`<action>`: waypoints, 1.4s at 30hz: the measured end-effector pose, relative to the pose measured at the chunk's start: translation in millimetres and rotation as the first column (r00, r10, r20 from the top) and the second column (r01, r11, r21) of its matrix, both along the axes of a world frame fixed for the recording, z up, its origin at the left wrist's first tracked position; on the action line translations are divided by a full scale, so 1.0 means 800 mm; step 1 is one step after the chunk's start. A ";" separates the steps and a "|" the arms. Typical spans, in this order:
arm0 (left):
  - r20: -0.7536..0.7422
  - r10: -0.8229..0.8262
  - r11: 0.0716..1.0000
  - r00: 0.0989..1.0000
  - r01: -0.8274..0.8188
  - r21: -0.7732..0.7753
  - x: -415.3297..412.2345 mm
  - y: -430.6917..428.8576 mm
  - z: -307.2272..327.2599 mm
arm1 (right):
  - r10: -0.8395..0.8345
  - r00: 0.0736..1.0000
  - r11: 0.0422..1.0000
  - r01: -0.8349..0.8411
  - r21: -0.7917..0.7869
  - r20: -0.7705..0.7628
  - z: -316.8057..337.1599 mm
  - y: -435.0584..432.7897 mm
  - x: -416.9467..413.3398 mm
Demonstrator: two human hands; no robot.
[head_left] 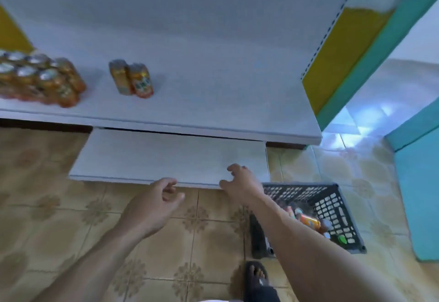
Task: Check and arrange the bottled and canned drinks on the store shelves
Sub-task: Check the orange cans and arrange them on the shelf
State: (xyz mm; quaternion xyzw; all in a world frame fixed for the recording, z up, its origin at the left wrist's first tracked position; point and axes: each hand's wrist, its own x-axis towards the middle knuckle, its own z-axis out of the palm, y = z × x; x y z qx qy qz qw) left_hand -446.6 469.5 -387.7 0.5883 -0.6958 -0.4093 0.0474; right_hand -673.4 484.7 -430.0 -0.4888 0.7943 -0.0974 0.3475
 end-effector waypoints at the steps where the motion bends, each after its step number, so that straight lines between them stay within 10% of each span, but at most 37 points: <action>1: 0.000 0.036 0.999 0.999 -0.036 -0.007 0.030 -0.003 0.014 | 0.022 0.999 0.999 -0.020 -0.037 0.030 0.022 -0.014 0.027; 23: -0.057 0.492 0.866 0.868 -0.496 -0.071 0.310 -0.323 0.056 | 0.387 0.920 0.903 -0.362 -0.233 0.070 0.110 -0.430 0.369; 42: -0.074 0.096 0.994 0.993 -0.092 0.057 0.442 -0.489 0.024 | -0.103 0.994 0.969 0.108 -0.220 0.038 0.046 -0.534 0.509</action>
